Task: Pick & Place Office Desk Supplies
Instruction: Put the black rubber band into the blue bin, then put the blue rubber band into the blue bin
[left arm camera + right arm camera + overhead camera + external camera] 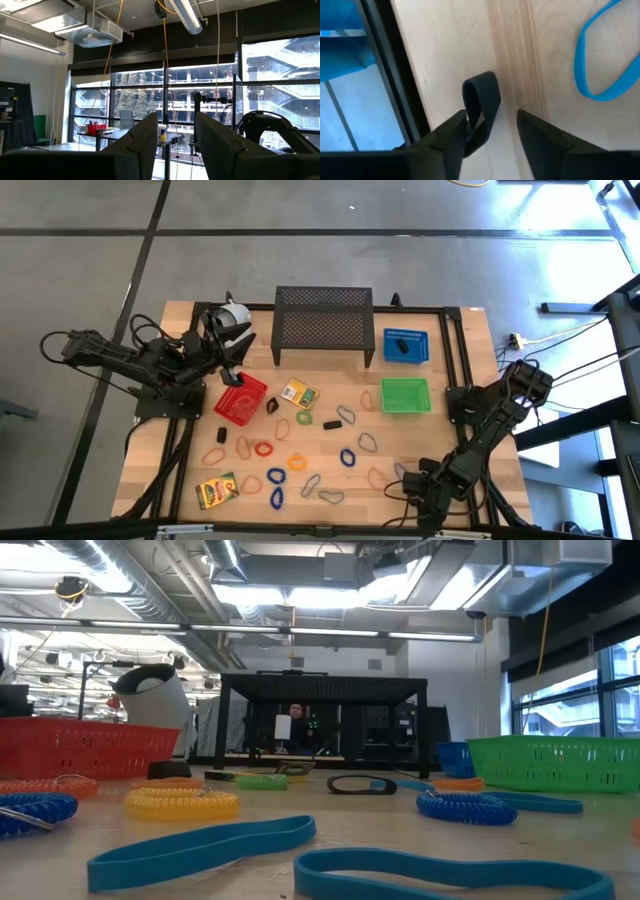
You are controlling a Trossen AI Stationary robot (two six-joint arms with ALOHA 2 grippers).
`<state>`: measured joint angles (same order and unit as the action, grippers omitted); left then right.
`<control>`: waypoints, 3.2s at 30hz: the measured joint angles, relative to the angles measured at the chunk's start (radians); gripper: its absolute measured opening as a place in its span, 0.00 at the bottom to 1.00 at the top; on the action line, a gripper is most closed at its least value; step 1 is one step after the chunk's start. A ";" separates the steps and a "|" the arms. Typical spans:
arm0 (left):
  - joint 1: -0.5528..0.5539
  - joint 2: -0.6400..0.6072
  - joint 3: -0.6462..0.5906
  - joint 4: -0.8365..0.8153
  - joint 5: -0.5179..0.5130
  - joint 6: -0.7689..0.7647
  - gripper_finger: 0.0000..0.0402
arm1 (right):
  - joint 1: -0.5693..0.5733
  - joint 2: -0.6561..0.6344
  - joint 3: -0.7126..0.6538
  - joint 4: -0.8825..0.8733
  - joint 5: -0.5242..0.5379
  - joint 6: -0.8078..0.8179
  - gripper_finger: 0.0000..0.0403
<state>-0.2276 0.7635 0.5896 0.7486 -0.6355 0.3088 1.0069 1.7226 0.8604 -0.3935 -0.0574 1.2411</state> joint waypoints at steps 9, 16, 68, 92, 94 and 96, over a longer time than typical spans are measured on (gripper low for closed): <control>0.000 0.000 0.000 0.000 0.000 0.000 0.32 | -0.002 0.005 0.015 -0.010 -0.034 -0.067 0.03; 0.000 0.000 0.000 -0.005 0.000 0.000 0.32 | 0.001 -0.095 0.068 -0.018 0.033 -0.134 0.05; 0.000 0.009 0.000 -0.125 0.000 0.000 0.32 | -1.421 -0.243 -0.009 -0.391 0.562 -0.306 0.06; 0.000 0.009 0.000 -0.125 0.000 0.019 0.32 | -1.356 -0.515 -0.008 -0.522 0.419 -0.341 0.45; 0.000 0.009 0.000 -0.125 0.000 0.019 0.32 | -1.305 -0.575 -0.008 -0.525 0.346 -0.335 0.43; 0.000 0.009 0.000 -0.125 0.000 0.019 0.32 | -1.227 -0.630 -0.008 -0.524 0.279 -0.311 0.40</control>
<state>-0.2272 0.7723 0.5896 0.6239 -0.6357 0.3275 -0.2203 1.0928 0.8520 -0.9177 0.2220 0.9302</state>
